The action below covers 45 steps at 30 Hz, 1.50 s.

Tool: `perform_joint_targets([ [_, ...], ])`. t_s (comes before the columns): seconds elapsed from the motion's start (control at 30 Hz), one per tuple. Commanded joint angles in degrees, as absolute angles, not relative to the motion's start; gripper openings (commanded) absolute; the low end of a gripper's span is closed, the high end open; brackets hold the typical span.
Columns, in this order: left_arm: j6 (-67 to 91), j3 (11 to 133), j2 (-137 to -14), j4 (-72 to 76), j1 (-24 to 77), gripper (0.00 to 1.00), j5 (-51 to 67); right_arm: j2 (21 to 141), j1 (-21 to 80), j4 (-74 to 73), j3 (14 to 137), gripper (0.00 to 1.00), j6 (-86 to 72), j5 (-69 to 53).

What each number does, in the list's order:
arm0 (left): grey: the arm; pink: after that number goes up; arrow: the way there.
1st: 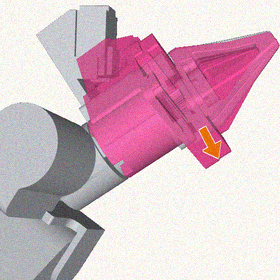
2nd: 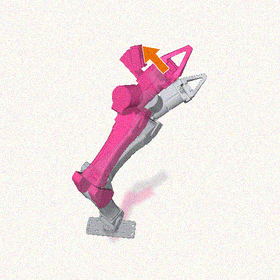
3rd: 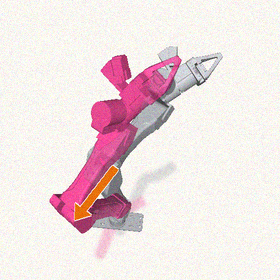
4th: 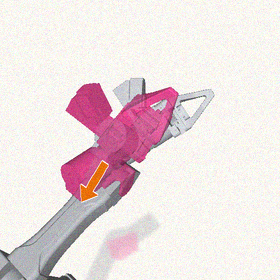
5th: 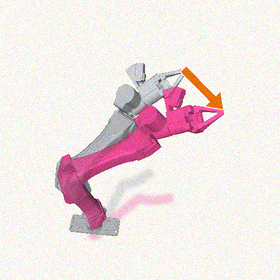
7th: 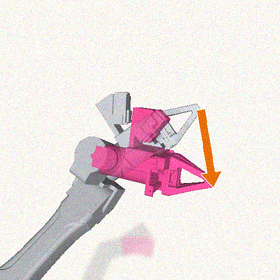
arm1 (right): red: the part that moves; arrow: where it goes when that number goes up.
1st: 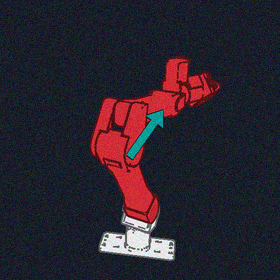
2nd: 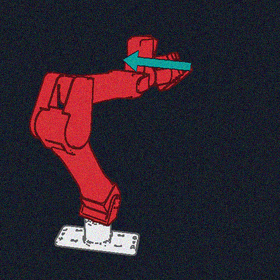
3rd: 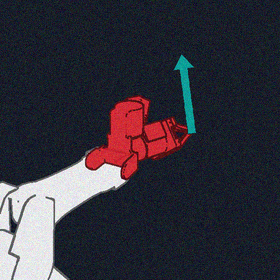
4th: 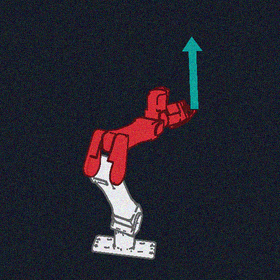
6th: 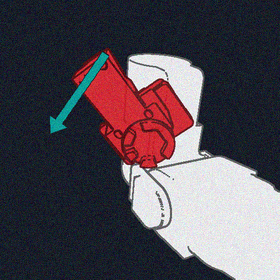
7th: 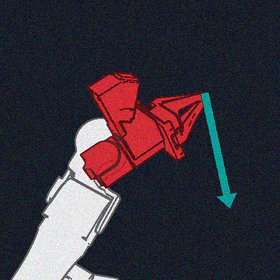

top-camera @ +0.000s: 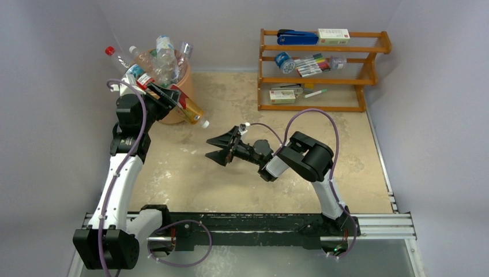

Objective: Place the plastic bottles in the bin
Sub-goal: Pick up the plastic bottle at the center of the board, then place the plastic bottle in the trash bin.

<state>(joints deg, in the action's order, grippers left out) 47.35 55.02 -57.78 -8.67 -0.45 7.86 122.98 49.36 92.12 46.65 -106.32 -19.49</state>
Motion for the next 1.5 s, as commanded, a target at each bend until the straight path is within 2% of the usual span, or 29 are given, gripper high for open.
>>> perform_joint_targets([
  [0.0, 42.2, 63.3, -58.3, -11.5, -0.3, 0.50, 3.5, 120.9, 48.9, 107.2, 42.6, 0.90, -105.1, -21.2],
  [0.27, 33.0, 79.8, -63.0, -21.7, -0.3, 0.52, -7.3, 119.3, 48.9, 111.3, 34.0, 0.91, -103.3, -21.8],
  [0.47, 29.1, 85.9, -66.0, -23.4, -0.3, 0.52, -15.0, 120.9, 48.9, 117.0, 30.9, 0.91, -104.3, -21.9],
  [0.63, 27.5, 85.0, -66.8, -19.5, -0.4, 0.52, -20.9, 121.0, 48.8, 117.5, 30.3, 0.91, -103.8, -22.6],
  [0.87, 25.9, 75.9, -64.1, -4.1, -0.3, 0.52, -27.5, 120.8, 48.9, 117.6, 29.4, 0.92, -102.6, -23.3],
  [1.07, 24.8, 73.0, -64.6, 1.6, -0.3, 0.52, -31.4, 121.4, 48.9, 117.5, 29.2, 0.92, -102.2, -23.6],
  [1.47, 24.1, 69.9, -66.1, 9.5, -0.3, 0.52, -31.6, 122.8, 48.9, 117.4, 29.6, 0.92, -101.4, -23.7],
])
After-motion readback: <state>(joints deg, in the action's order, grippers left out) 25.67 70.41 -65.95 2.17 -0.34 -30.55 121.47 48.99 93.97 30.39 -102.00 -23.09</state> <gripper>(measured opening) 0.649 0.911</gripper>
